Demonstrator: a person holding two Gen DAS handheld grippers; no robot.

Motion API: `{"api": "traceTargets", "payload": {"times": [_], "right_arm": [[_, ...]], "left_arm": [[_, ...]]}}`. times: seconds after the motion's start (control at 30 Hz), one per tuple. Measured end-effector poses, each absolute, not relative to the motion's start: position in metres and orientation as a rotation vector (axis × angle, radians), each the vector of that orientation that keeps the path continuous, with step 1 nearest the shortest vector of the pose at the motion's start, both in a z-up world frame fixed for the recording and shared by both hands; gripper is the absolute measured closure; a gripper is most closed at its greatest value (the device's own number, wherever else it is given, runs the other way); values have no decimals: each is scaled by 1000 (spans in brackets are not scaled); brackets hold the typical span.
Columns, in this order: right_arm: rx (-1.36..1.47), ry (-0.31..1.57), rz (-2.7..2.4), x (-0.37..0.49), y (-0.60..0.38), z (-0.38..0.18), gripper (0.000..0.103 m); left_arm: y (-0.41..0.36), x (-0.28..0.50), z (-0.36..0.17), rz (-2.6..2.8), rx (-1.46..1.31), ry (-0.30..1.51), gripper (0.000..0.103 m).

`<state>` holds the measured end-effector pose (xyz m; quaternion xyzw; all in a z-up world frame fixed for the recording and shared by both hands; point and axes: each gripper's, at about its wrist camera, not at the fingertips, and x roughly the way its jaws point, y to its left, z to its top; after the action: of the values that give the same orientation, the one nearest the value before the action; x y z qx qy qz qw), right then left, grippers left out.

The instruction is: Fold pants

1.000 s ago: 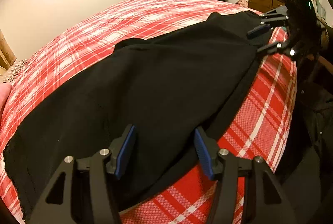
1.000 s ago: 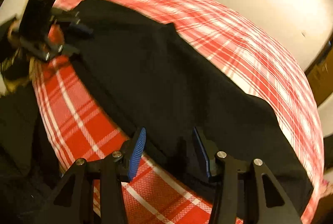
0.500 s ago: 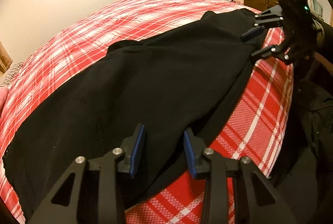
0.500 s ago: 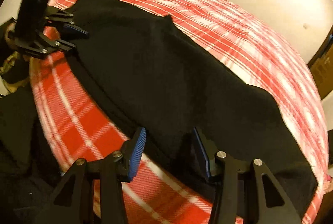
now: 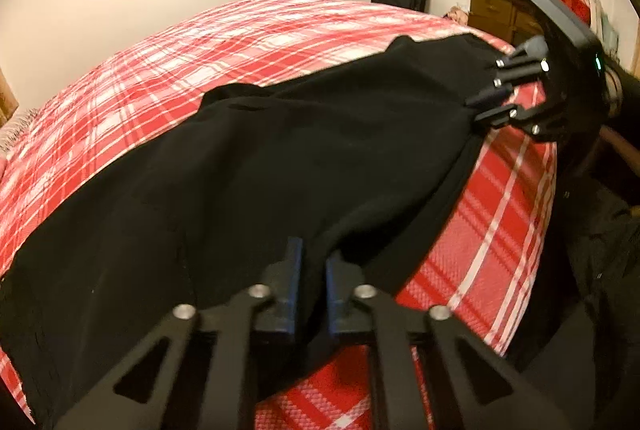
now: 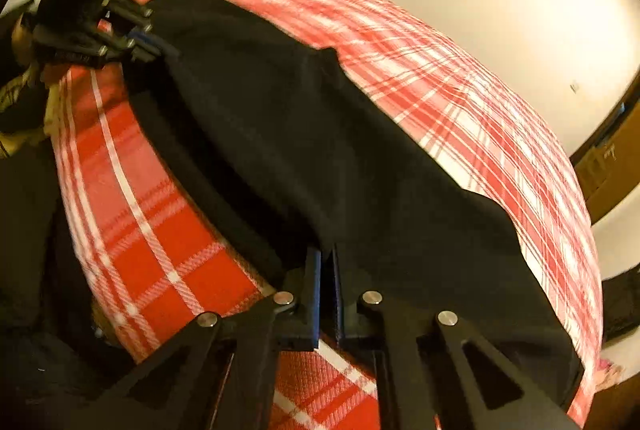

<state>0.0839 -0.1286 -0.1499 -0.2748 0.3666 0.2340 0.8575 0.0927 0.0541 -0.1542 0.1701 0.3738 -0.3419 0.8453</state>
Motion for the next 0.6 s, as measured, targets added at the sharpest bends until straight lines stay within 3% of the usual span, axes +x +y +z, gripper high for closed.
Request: {"api": "traceTargets", "payload": {"times": [0.2,0.3,0.33,0.37,0.4,0.47,0.5,0.53,0.6], "right_arm": [[-626,821,514,72,-125,-163,98],[-625,817,506,74,-125,-171,95],[-615,822,509,74,-127,-167,85],[-603,825,509,76,-129,-165,65],[-578,828,506,74,-136,-159,57],[-518,813,469,69,-165,-144,55],[-477,812,433,68,-183,-136,55],[-433,817,387,68,-202,-131,55],[-327,834,268,72,-250,-121,55]], "left_arm": [[60,71,-128,-781,359,726,97],[56,68,-142,-780,396,750,96],[54,71,-149,-761,407,758,92],[53,74,-157,-740,412,772,91],[51,76,-162,-735,411,783,88],[53,72,-160,-737,416,758,80],[54,70,-158,-729,430,752,61],[56,67,-154,-726,439,735,49],[63,57,-142,-736,440,675,45]]}}
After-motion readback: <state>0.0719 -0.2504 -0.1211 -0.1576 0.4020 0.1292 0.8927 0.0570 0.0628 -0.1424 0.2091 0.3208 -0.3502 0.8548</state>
